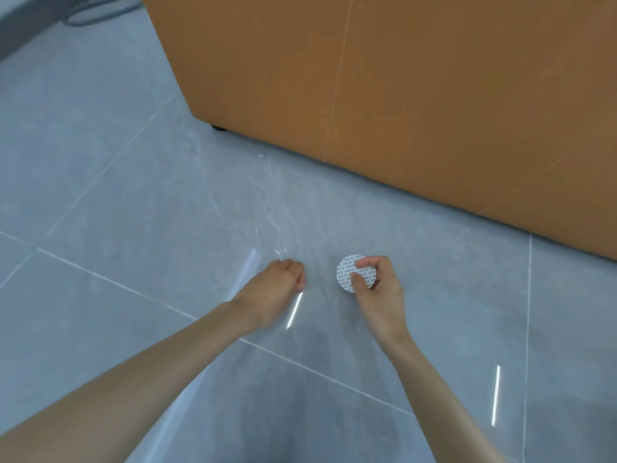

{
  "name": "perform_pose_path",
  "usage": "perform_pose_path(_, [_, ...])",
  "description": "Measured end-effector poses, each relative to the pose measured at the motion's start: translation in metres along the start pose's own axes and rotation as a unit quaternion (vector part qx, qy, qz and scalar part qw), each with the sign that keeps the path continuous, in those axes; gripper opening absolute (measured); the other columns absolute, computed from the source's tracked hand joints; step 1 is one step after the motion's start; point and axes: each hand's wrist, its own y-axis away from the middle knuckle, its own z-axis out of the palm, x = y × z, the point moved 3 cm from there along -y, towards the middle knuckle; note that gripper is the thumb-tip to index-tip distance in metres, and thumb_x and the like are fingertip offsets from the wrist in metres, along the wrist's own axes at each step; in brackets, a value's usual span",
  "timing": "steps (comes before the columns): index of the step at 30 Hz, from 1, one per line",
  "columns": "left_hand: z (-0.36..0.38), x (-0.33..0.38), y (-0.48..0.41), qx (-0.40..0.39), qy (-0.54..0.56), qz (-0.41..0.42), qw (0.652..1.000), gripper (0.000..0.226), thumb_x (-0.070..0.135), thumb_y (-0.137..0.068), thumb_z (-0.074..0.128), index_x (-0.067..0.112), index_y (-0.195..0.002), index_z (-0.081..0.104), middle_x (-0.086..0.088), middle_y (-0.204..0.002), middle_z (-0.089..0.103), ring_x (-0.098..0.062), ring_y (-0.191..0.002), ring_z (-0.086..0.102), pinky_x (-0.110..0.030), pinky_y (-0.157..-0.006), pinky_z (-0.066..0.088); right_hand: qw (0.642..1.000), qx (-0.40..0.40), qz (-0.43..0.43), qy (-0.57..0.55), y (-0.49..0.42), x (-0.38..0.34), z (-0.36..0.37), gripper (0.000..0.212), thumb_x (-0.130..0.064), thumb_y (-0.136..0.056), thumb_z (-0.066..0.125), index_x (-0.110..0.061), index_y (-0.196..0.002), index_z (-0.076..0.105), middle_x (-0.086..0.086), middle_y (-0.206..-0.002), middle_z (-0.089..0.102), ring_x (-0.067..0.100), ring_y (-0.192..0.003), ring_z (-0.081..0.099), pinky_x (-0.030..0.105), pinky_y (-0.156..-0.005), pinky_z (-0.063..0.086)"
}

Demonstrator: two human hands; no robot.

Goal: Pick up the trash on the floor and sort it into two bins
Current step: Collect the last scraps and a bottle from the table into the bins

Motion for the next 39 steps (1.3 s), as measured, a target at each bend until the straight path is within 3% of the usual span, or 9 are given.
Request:
perform_pose_path(3, [-0.025, 0.003, -0.004, 0.002, 0.077, -0.042, 0.996, 0.011, 0.01, -0.093, 0.047, 0.015, -0.085, 0.05, 0.009, -0.078, 0.049, -0.015, -0.076, 0.048, -0.023, -0.067, 0.037, 0.999, -0.014, 0.042, -0.003, -0.004, -0.01, -0.007, 0.017, -0.006, -0.086, 0.056, -0.021, -0.095, 0.055, -0.008, -0.081, 0.056, 0.003, -0.059, 0.045, 0.023, -0.061, 0.043])
perform_pose_path(6, [-0.058, 0.018, -0.001, -0.009, 0.133, -0.089, 0.987, 0.007, 0.012, -0.092, 0.052, 0.015, -0.088, 0.057, 0.004, -0.085, 0.059, -0.016, -0.081, 0.057, -0.028, -0.075, 0.046, 0.994, -0.028, 0.1, -0.019, 0.003, -0.034, -0.025, 0.021, -0.006, -0.087, 0.056, -0.027, -0.087, 0.054, -0.015, -0.09, 0.059, 0.014, -0.073, 0.053, 0.039, -0.076, 0.051])
perform_pose_path(11, [-0.137, 0.078, 0.022, 0.0, 0.218, -0.134, 0.967, 0.007, 0.011, -0.09, 0.055, 0.016, -0.086, 0.059, 0.001, -0.088, 0.063, -0.015, -0.08, 0.058, -0.027, -0.076, 0.047, 0.991, -0.033, 0.128, -0.005, 0.032, -0.117, -0.084, 0.015, -0.004, -0.091, 0.052, -0.018, -0.095, 0.055, -0.013, -0.089, 0.053, 0.014, -0.065, 0.053, 0.031, -0.068, 0.049])
perform_pose_path(16, [-0.224, 0.151, 0.065, 0.006, 0.258, -0.147, 0.955, 0.007, 0.013, -0.089, 0.056, 0.017, -0.084, 0.059, 0.006, -0.082, 0.063, -0.008, -0.074, 0.057, -0.016, -0.069, 0.043, 0.989, -0.023, 0.146, 0.004, 0.075, -0.203, -0.146, 0.015, -0.003, -0.091, 0.05, -0.018, -0.096, 0.053, -0.016, -0.087, 0.052, 0.02, -0.069, 0.053, 0.036, -0.071, 0.049])
perform_pose_path(20, [-0.305, 0.215, 0.102, -0.006, 0.257, -0.135, 0.957, 0.005, 0.014, -0.09, 0.056, 0.014, -0.087, 0.06, 0.007, -0.08, 0.06, -0.003, -0.071, 0.053, -0.011, -0.065, 0.04, 0.987, -0.007, 0.163, 0.005, 0.118, -0.282, -0.208, 0.014, -0.005, -0.092, 0.049, -0.019, -0.095, 0.053, -0.012, -0.082, 0.054, 0.019, -0.064, 0.052, 0.035, -0.066, 0.048])
perform_pose_path(28, [-0.453, 0.358, 0.16, -0.029, 0.243, -0.068, 0.967, 0.003, 0.016, -0.089, 0.059, 0.013, -0.087, 0.059, 0.005, -0.08, 0.059, -0.006, -0.068, 0.052, -0.017, -0.065, 0.04, 0.975, 0.068, 0.213, -0.006, 0.215, -0.429, -0.337, 0.014, -0.007, -0.09, 0.047, -0.018, -0.096, 0.053, -0.01, -0.082, 0.054, 0.024, -0.072, 0.059, 0.038, -0.07, 0.051])
perform_pose_path(31, [-0.477, 0.398, 0.177, -0.057, 0.238, -0.051, 0.968, 0.003, 0.016, -0.088, 0.059, 0.015, -0.086, 0.058, 0.003, -0.081, 0.06, -0.012, -0.072, 0.054, -0.022, -0.069, 0.041, 0.964, 0.104, 0.244, -0.026, 0.255, -0.452, -0.373, 0.017, -0.005, -0.088, 0.046, -0.019, -0.096, 0.053, -0.008, -0.081, 0.056, 0.024, -0.075, 0.063, 0.04, -0.073, 0.052])
perform_pose_path(36, [-0.483, 0.454, 0.198, -0.107, 0.218, -0.008, 0.97, 0.003, 0.016, -0.088, 0.059, 0.016, -0.086, 0.059, 0.008, -0.077, 0.058, -0.009, -0.07, 0.054, -0.014, -0.064, 0.04, 0.941, 0.168, 0.287, -0.059, 0.326, -0.449, -0.421, 0.023, -0.001, -0.086, 0.043, -0.016, -0.099, 0.054, -0.009, -0.088, 0.055, 0.009, -0.07, 0.058, 0.042, -0.079, 0.053])
perform_pose_path(39, [-0.467, 0.485, 0.21, -0.145, 0.195, 0.011, 0.97, 0.003, 0.016, -0.088, 0.059, 0.016, -0.085, 0.058, 0.004, -0.079, 0.06, -0.012, -0.072, 0.055, -0.018, -0.064, 0.04, 0.924, 0.195, 0.32, -0.073, 0.367, -0.428, -0.442, 0.023, -0.001, -0.085, 0.043, -0.016, -0.1, 0.052, 0.0, -0.1, 0.057, 0.019, -0.084, 0.061, 0.044, -0.083, 0.051])
